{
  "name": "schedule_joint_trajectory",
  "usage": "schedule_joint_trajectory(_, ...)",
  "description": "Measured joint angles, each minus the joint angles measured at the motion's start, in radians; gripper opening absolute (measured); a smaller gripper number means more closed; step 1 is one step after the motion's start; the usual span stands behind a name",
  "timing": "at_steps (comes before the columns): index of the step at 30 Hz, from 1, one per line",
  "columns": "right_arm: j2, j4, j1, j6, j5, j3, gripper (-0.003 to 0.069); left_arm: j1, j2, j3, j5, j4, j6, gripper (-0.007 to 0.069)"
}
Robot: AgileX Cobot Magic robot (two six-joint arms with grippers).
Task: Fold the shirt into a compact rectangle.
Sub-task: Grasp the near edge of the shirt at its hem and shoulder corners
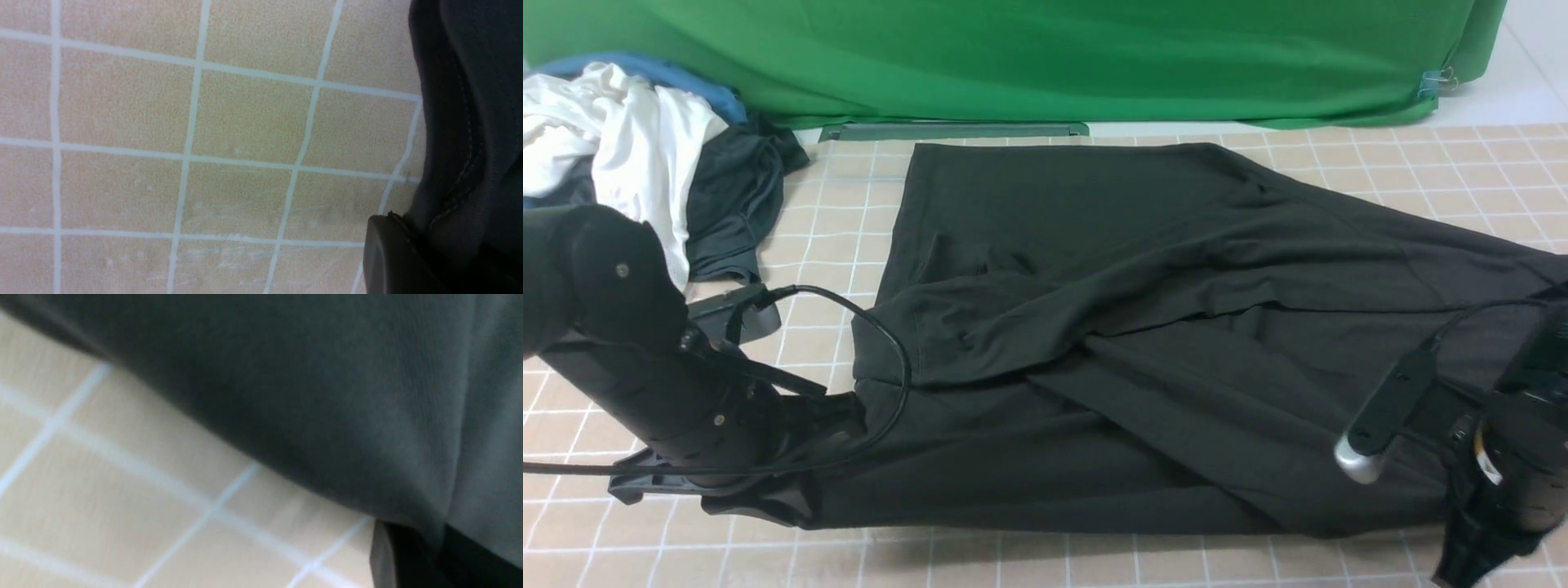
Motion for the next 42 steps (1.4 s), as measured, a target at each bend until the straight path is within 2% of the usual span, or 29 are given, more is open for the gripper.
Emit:
schedule_joint_trajectory(11, -0.099, 0.062, -0.001, 0.019, 0.016, 0.079, 0.0050, 0.000, -0.011, 0.025, 0.066, -0.012, 0.008, 0.0031)
schedule_joint_trajectory(21, -0.065, 0.060, -0.003, 0.022, 0.072, -0.050, 0.0046, 0.000, -0.011, -0.040, 0.051, -0.057, 0.007, 0.0031)
schedule_joint_trajectory(27, 0.005, 0.056, -0.003, 0.022, 0.010, -0.059, 0.0062, 0.000, -0.011, -0.050, 0.052, -0.048, 0.007, 0.0031)
schedule_joint_trajectory(29, 0.029, 0.055, -0.003, 0.022, -0.014, -0.059, 0.0083, 0.000, -0.011, -0.050, 0.051, -0.046, 0.007, 0.0031)
schedule_joint_trajectory(32, 0.084, 0.044, -0.003, 0.022, -0.052, -0.062, 0.0176, 0.000, -0.011, -0.050, 0.048, -0.045, 0.007, 0.0031)
schedule_joint_trajectory(37, 0.096, 0.015, -0.003, 0.023, -0.010, -0.093, 0.0367, 0.000, -0.011, -0.050, 0.044, -0.042, 0.007, 0.0031)
schedule_joint_trajectory(42, 0.078, 0.059, -0.003, 0.043, 0.158, -0.150, 0.0409, 0.000, -0.011, -0.050, 0.044, -0.042, 0.007, 0.0031)
